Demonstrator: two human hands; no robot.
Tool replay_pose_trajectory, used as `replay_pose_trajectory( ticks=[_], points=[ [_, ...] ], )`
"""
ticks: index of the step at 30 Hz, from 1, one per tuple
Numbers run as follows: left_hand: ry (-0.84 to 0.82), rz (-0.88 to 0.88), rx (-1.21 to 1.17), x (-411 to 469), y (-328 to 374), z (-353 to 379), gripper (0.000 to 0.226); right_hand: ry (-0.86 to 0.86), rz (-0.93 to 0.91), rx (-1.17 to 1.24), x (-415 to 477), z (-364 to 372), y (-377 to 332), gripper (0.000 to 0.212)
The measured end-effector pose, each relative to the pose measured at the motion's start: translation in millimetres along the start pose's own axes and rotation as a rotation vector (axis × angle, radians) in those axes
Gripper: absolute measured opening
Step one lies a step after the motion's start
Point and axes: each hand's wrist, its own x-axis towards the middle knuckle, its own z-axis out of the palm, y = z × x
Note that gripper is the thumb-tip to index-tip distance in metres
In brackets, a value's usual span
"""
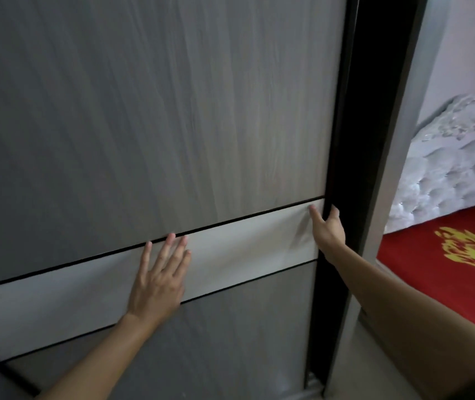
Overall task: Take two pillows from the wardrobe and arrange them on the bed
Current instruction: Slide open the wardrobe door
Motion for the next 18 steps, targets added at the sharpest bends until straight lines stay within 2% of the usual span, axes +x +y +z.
replay_pose_trajectory(
  ticks=[6, 10, 14, 18],
  points=[
    [-0.008, -0.423, -0.281, -2, 19, -31, 0.051, -0.041, -0.127, -0.120, -22, 20, 9, 0.067],
    [-0.049, -0.692, -0.393, 4, 15, -47, 0.061, -0.173, -0.229, -0.169, -37, 32, 7, 0.058],
    [-0.113, -0.835, -0.463, -2, 4, -51, 0.067, -0.317, -0.270, -0.206, -55, 52, -2, 0.053],
    [-0.152, -0.934, -0.540, -18, -19, -48, 0.072, -0.392, -0.332, -0.292, -82, 83, -13, 0.054]
  ],
)
